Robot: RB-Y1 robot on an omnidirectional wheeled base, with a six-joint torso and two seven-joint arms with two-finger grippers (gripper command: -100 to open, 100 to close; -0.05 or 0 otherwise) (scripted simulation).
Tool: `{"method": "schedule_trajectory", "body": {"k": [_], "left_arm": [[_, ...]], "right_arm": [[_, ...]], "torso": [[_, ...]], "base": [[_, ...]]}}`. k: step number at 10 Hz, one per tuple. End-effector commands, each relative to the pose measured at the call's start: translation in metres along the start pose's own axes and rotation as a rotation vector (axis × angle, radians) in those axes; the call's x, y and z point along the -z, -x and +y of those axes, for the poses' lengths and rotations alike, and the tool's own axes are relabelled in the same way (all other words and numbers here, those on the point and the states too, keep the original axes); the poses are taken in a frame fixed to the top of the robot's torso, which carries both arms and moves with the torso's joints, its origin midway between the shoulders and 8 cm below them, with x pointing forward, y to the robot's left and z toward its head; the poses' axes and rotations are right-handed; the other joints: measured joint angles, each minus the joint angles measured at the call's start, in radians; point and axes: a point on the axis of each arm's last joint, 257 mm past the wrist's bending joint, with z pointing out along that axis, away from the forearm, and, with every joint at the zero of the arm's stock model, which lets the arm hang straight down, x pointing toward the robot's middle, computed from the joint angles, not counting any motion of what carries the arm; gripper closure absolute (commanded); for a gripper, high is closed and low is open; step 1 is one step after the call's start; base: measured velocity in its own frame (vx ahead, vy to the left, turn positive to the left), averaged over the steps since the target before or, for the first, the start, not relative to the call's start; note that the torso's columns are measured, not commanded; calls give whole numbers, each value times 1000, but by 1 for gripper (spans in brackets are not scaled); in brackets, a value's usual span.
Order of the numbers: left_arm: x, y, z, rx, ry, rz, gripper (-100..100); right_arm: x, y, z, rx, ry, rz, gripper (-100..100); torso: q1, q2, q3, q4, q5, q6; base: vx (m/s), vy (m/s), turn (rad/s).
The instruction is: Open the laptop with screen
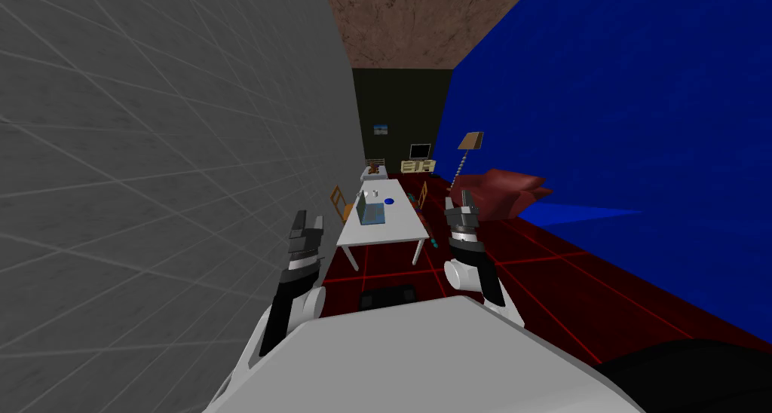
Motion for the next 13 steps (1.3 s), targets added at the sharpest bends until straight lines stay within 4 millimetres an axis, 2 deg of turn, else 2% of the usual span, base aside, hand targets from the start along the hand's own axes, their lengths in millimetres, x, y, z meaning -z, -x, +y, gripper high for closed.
{"method": "schedule_trajectory", "body": {"k": [1,9,10,11,13], "left_arm": [[0,0,0,0,0,0,0],[0,0,0,0,0,0,0],[-1,-1,5,-19,15,27,-100],[-2,-1,11,-39,36,48,-100],[-4,1,20,-61,65,64,-100]], "right_arm": [[0,0,0,0,0,0,0],[0,0,0,0,0,0,0],[0,0,0,0,0,0,0],[0,0,0,0,0,0,0],[0,0,0,0,0,0,0]], "torso": [[0,40,-82,41,0,0],[0,618,-1234,617,0,0],[0,691,-1382,691,0,0],[0,725,-1451,724,0,0],[1,736,-1476,737,0,0]], "base": [[0,0,0],[0,0,0],[13,0,-66],[22,5,-118],[23,9,-87]]}}
